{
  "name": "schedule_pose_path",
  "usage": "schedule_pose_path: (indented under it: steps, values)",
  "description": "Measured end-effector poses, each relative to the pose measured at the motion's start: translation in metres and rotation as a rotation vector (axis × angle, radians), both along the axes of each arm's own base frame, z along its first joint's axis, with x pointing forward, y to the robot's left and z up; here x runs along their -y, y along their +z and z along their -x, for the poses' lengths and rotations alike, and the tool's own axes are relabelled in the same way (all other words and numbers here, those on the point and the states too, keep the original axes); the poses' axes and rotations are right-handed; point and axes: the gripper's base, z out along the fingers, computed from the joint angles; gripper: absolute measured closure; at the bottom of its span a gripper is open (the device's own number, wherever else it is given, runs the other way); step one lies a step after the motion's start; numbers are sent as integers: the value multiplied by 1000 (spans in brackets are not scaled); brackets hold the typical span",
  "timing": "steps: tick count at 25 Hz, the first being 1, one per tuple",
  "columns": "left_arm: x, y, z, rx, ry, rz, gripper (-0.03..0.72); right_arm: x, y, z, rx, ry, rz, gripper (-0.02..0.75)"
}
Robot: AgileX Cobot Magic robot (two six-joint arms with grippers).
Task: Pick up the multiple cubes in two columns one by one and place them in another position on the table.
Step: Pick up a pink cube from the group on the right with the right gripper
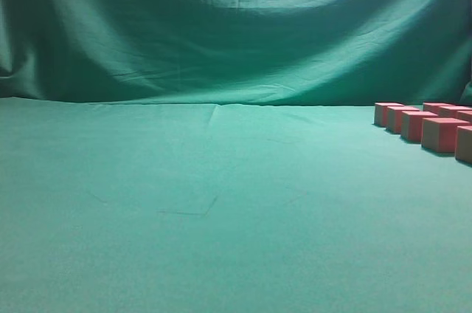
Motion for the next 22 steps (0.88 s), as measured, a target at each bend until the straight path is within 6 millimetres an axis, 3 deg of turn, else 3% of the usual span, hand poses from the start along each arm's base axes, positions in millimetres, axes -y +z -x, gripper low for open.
schedule_pose_path:
  steps: [11,12,13,19,22]
  values:
    - [0,0,0,0,0,0,688,-17,-36,-79,-241,-33,130,738]
    - [0,0,0,0,0,0,688,-19,-42,-84,-264,-32,136,690]
    - [0,0,0,0,0,0,688,-20,-47,-87,-281,-30,141,690]
    - [0,0,0,0,0,0,688,-25,-72,-112,-318,-29,154,303]
    - [0,0,0,0,0,0,688,-27,-80,-120,-311,-31,153,200]
